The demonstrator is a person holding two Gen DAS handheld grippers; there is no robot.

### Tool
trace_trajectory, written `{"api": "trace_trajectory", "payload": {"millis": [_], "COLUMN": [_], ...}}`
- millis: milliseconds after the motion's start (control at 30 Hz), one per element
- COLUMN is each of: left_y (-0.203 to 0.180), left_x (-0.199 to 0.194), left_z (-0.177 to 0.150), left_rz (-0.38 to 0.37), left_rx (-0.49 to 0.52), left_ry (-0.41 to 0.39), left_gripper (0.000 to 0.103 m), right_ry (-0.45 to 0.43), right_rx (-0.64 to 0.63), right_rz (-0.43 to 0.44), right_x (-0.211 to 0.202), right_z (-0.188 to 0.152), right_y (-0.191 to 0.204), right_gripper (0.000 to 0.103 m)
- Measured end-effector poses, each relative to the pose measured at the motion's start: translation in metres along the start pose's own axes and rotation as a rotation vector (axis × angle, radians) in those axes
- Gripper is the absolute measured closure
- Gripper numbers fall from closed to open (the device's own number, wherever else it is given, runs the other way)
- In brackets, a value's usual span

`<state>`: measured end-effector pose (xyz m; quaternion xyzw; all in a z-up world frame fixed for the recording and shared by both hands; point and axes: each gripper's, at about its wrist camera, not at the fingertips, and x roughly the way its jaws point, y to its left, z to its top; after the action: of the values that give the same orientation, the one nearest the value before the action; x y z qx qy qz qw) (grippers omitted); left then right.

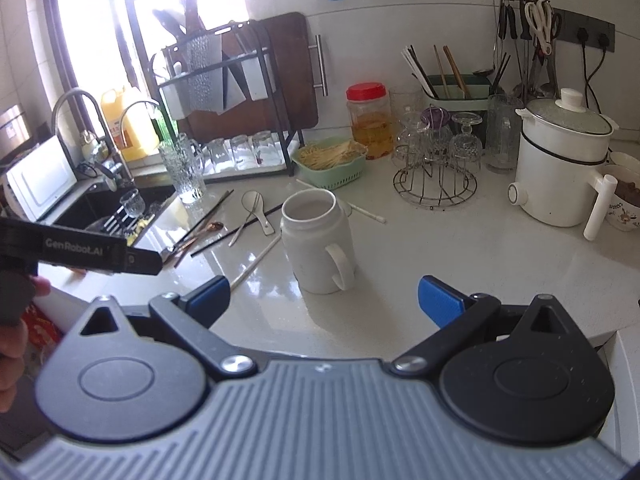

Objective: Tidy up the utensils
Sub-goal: 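Move the right tool to the white mug and grasp its body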

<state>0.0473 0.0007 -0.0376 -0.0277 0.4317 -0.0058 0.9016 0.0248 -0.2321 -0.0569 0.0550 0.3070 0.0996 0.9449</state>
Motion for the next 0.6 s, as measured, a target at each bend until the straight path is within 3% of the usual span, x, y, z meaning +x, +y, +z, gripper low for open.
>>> {"api": "trace_trajectory", "payload": {"millis": [233,600], "left_y": [0.004,0.034], "left_x": [0.022,0.088], "left_z": [0.02,0.07], "left_rz": [-0.008,-0.06], "left_rx": [0.038,0.071], "left_ry": [0.027,0.076], "left_gripper": [0.006,0.007], "right_ry": [0.009,0.057], "right_rx": [0.002,-0.009], "right_rz": [0.021,0.023], "right_x": [0.022,0.084], "right_z": [0.003,0.015], "right_y": [0.004,0.021], "right_gripper": [0.001,0.001]}}
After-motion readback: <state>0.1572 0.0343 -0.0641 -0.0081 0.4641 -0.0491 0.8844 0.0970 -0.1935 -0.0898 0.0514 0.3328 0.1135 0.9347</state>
